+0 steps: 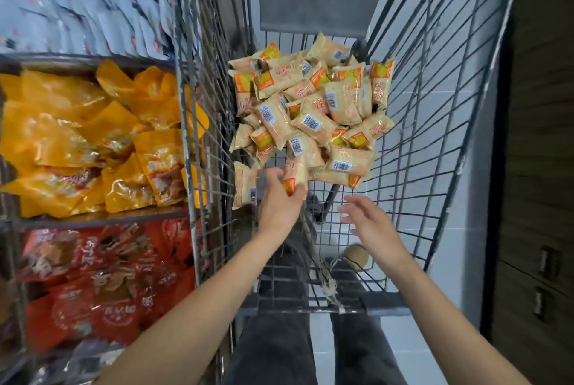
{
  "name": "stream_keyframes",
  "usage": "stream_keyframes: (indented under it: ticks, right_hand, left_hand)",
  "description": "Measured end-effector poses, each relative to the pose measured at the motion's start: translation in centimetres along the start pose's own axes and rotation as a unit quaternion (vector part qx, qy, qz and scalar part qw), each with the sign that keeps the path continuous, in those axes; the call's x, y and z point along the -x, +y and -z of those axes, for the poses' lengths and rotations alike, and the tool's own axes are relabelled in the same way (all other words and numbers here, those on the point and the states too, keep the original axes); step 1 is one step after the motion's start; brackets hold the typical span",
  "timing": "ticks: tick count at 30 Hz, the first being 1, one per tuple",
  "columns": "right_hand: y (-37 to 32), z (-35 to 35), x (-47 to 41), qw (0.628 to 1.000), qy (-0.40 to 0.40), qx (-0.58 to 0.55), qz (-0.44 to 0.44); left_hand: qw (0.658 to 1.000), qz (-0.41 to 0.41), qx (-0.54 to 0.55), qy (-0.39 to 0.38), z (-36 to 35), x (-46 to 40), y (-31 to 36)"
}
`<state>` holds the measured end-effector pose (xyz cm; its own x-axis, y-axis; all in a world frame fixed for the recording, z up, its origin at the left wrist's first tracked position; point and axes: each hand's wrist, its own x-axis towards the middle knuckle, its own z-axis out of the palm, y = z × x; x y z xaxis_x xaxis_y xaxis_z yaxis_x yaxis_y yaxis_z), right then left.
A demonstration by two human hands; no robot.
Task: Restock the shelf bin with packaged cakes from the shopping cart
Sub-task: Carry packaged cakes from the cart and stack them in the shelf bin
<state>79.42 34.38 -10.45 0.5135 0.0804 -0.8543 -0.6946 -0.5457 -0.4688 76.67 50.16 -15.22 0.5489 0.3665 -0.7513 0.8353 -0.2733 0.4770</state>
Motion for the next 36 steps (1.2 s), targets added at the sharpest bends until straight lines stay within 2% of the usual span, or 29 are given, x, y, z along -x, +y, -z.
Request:
stream_keyframes:
  ticks: [3,6,7,11,15,17,19,21,24,27,31,36]
  right_hand:
    - [-0.8,-0.3,0.7,0.99,-0.031,-0.137,-0.009]
    - [-1.0,-0.1,1.4,0.977,-0.052,-0.206,0.006]
    - [-0.9,0.1,1.8,0.976,-0.039,-0.216,0.016]
    - [-1.1,2.1,2.8,0.985,0.07,-0.158,0.029]
    - [-1.6,4.3,4.6,0.979,0.102,-0.173,0.039]
    - [-1.5,5.6,6.0,0.976,0.116,-0.173,0.057]
    - [-1.3,6.9,7.2,0.973,0.134,-0.176,0.07]
    - [-1.0,8.1,8.2,0.971,0.15,-0.172,0.071]
    - [-0.5,9.3,9.0,0.966,0.164,-0.187,0.072]
    - [-0.2,9.3,9.2,0.967,0.164,-0.179,0.075]
    - [0.0,8.8,9.4,0.967,0.163,-0.182,0.074]
    - [-0.4,7.3,9.8,0.96,0.18,-0.194,0.094]
  left_hand:
    - [0.99,-0.077,0.093,-0.069,-0.6,4.2,1.8]
    - [0.978,-0.131,0.12,-0.112,-2.3,7.1,3.3]
    - [0.975,-0.142,0.124,-0.122,-2.6,7.7,3.8]
    - [0.963,-0.085,0.181,-0.179,-1.4,7.4,5.1]
    - [0.98,-0.067,0.169,-0.076,-1.3,1.5,7.1]
    - [0.988,-0.095,0.085,-0.089,-2.9,-2.4,9.0]
    - [0.977,-0.17,-0.044,-0.117,-5.3,-5.9,10.8]
    - [0.953,-0.234,-0.153,-0.116,-7.8,-8.3,11.9]
    - [0.936,-0.252,-0.228,-0.095,-10.8,-10.1,12.0]
    - [0.942,-0.24,-0.232,-0.038,-12.4,-10.6,11.9]
    - [0.939,-0.266,-0.219,0.022,-11.8,-10.3,12.1]
    - [0.943,-0.323,-0.058,0.055,-7.1,-5.3,11.5]
